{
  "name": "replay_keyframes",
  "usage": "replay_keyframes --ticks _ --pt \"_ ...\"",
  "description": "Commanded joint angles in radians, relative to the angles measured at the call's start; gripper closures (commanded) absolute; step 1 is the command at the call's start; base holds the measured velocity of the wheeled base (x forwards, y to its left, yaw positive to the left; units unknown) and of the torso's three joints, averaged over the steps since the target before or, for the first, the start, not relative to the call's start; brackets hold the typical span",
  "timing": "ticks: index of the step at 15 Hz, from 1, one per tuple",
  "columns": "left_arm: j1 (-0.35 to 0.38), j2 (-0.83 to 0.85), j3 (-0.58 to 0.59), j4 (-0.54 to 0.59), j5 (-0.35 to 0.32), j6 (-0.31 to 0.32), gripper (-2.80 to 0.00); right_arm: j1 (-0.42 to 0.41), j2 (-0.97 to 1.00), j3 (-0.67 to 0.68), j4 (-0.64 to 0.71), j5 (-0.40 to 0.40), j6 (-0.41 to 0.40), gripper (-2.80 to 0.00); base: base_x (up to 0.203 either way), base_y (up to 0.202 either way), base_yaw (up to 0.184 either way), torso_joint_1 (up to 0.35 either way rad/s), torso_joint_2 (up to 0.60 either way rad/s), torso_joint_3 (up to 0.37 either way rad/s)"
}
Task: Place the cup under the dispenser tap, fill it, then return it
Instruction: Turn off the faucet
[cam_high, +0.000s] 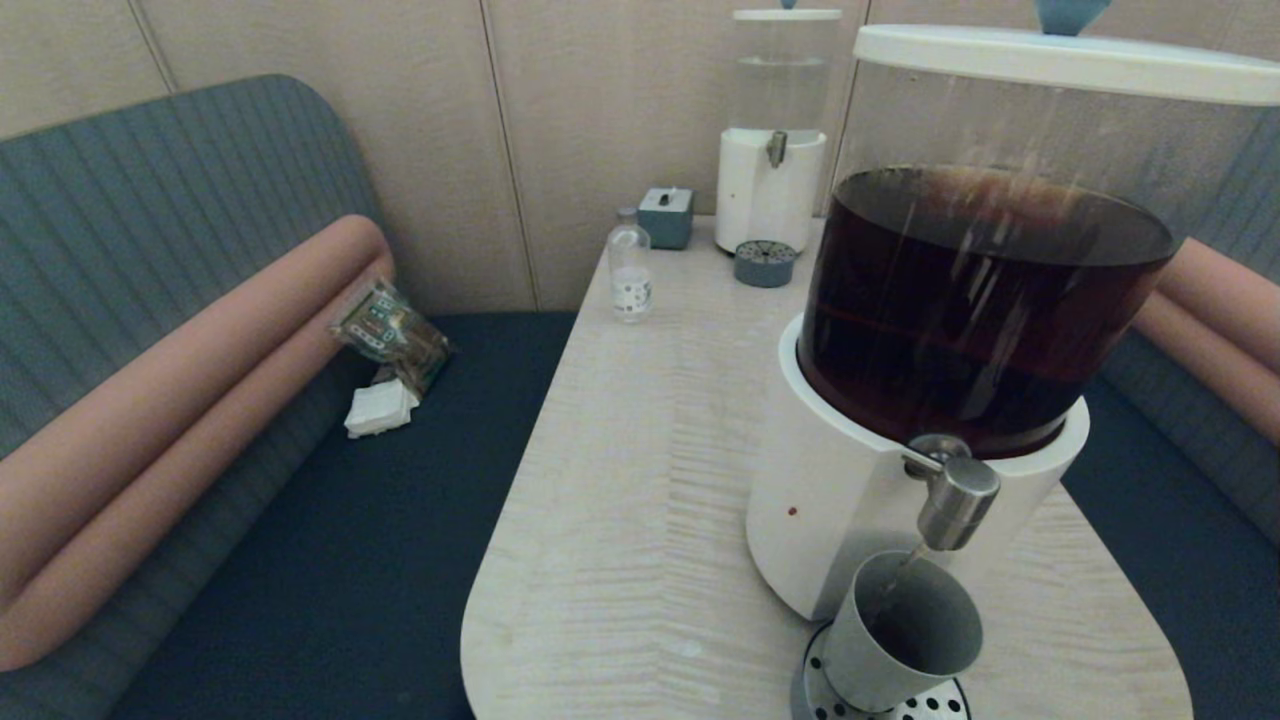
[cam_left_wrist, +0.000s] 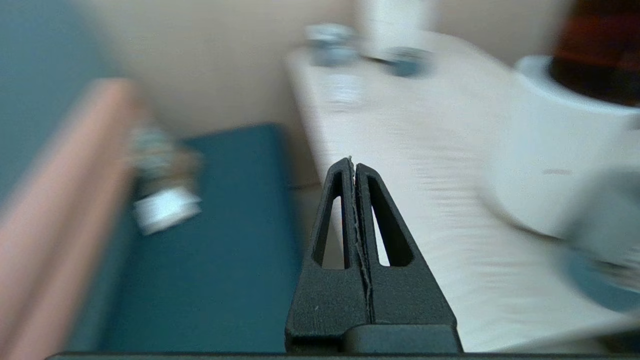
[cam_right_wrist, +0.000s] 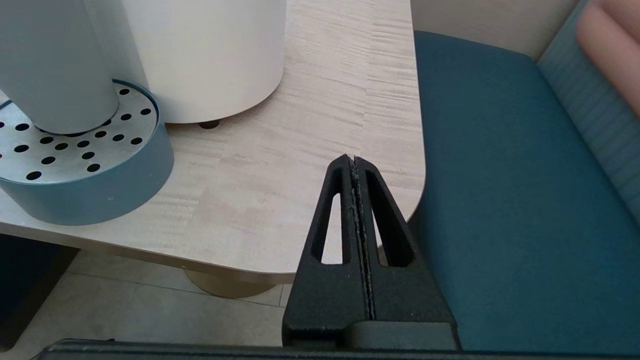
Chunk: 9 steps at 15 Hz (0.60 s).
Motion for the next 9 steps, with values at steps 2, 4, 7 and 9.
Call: replay_keyframes --ticks 2,4,7,9 --pt "-0.002 0.368 -0.210 0.019 -0.170 -0.003 0.00 0.000 -0.002 0.002 0.000 0.000 -0.001 0.00 0.000 0.000 0.000 0.000 0.00 0.000" --pt "-0.044 0.529 -0.283 -0.020 -0.234 -0.006 0.00 -0.001 -0.002 0.002 0.000 0.000 -0.001 0.00 0.000 0.000 0.000 0.000 0.00 0.000" --pt "-0.126 0.732 -0.382 -0.049 -0.307 -0.001 0.00 -0.001 -0.002 0.002 0.000 0.000 -0.001 0.00 0.000 0.000 0.000 0.000 0.00 0.000" --pt "-0.173 0.853 -0.421 -0.037 -0.410 0.016 0.00 0.000 -0.002 0.002 0.000 0.000 -0.001 0.00 0.000 0.000 0.000 0.000 0.00 0.000"
